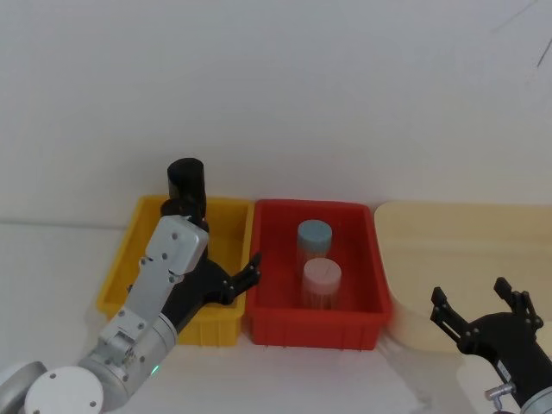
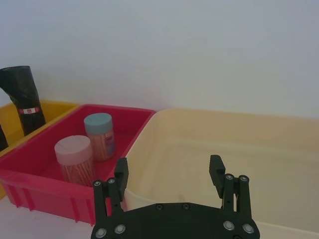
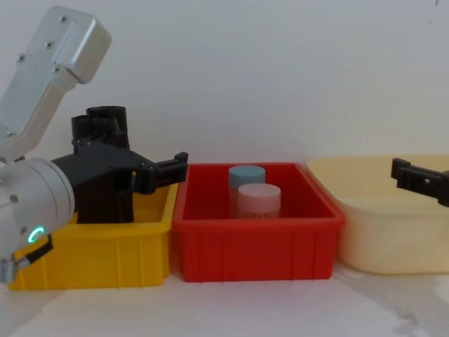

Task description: Pick up the garbage bag with the one hand and transfer it to the other hand.

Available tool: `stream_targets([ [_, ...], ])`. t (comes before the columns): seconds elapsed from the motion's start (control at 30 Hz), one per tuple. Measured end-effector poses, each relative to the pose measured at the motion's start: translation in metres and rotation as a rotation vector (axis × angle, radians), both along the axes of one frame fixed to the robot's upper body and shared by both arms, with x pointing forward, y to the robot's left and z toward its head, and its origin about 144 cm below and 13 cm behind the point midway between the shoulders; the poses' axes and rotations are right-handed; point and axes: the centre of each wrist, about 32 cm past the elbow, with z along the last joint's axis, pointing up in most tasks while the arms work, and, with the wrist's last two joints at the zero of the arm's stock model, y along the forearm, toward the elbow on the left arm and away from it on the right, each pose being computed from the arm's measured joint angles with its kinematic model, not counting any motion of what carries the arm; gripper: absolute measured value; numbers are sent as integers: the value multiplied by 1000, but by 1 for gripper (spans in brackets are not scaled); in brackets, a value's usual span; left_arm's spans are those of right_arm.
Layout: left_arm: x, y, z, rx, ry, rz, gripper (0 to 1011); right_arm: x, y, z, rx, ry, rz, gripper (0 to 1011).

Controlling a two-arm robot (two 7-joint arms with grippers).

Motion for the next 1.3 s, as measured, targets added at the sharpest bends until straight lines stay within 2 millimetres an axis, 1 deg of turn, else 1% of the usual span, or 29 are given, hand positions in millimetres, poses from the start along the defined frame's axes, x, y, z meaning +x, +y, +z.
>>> stream_targets([
  [1.07,0,0,0,0,0,0,1001,0,0,0,0,0,0,1002],
  [1.3,0,0,0,0,0,0,1001,-2,-6,3,-10,17,22,1002],
])
